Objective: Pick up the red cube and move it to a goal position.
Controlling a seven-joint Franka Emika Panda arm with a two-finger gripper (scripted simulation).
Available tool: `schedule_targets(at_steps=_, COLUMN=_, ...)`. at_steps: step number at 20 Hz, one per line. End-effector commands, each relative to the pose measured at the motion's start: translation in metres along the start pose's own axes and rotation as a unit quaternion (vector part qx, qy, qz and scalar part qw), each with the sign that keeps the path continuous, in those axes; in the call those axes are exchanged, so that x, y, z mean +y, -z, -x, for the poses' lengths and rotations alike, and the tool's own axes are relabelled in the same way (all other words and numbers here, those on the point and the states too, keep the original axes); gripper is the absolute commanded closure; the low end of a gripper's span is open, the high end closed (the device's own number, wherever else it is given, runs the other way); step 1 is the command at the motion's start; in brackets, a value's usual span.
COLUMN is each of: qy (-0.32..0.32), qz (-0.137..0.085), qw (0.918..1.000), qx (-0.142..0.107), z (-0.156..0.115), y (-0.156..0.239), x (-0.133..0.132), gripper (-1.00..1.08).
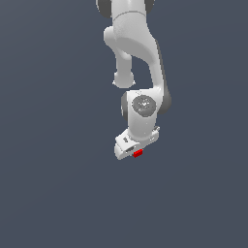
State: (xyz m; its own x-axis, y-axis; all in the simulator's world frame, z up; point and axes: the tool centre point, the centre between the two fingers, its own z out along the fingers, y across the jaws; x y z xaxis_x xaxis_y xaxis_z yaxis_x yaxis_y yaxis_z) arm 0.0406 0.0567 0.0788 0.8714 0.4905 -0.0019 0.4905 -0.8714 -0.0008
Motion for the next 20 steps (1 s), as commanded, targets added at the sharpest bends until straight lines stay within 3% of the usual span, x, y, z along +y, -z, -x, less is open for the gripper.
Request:
schedule_targets(at_steps=1, qy=0.0, qz=0.0, qw=1.0, qx=0.001, z=0.001, y=0.025, x=0.004, gripper=1.08)
schedule_targets(at_steps=20, qy=0.001, qz=0.0, qw=1.0, qx=0.001, z=0.011, y=0.242, x=0.041, gripper=1.08)
